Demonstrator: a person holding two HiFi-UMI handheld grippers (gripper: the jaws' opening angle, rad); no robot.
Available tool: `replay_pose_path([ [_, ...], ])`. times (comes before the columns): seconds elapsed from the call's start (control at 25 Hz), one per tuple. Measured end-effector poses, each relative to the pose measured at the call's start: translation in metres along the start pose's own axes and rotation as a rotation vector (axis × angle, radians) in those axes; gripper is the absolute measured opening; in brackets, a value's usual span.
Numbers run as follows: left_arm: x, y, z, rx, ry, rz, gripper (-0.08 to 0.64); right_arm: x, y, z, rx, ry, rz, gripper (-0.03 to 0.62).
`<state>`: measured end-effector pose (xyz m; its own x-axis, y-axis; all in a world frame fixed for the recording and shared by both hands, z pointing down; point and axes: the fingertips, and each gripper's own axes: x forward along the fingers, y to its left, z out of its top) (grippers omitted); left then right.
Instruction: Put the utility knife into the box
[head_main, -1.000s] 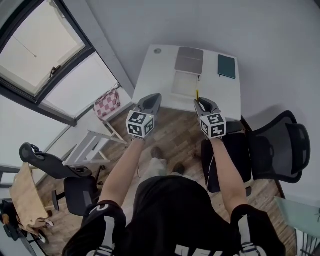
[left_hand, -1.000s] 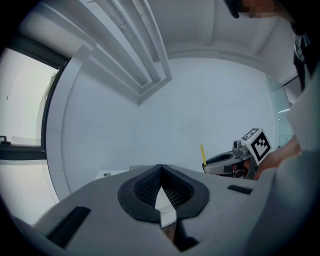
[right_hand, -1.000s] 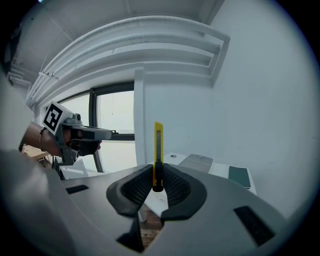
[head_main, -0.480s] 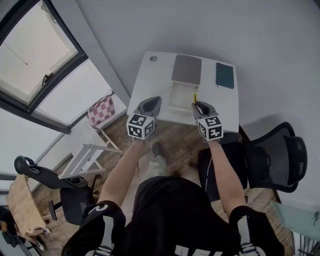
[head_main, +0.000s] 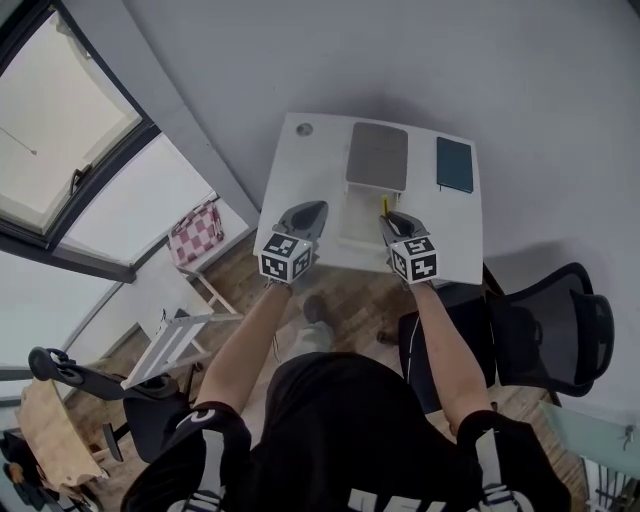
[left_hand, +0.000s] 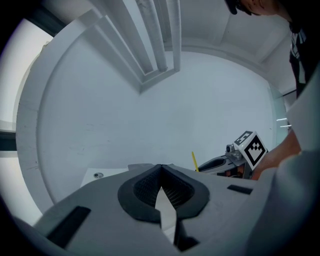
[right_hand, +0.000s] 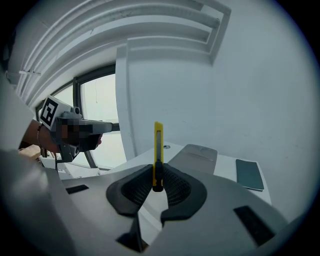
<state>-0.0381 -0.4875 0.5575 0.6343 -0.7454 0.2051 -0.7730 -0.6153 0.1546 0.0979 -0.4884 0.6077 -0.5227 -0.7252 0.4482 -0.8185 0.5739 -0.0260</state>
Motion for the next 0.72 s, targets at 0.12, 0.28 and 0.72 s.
replay_pose_path([
  [0.12, 0.013, 0.014, -0.007, -0.01, 0.014, -0.017, 0.025, 0.021, -0.004, -0.01, 0.017, 0.036, -0.004, 0.075],
  [0.28, 0.026, 0.029, -0.021, -0.023, 0.039, -0.045, 0.025, 0.046, -0.008, -0.027, 0.057, 0.078, -0.014, 0.075],
  [0.72, 0.056, 0.067, -0.048, -0.059, 0.092, -0.106, 0.025, 0.102, -0.023, -0.071, 0.142, 0.236, -0.044, 0.075],
])
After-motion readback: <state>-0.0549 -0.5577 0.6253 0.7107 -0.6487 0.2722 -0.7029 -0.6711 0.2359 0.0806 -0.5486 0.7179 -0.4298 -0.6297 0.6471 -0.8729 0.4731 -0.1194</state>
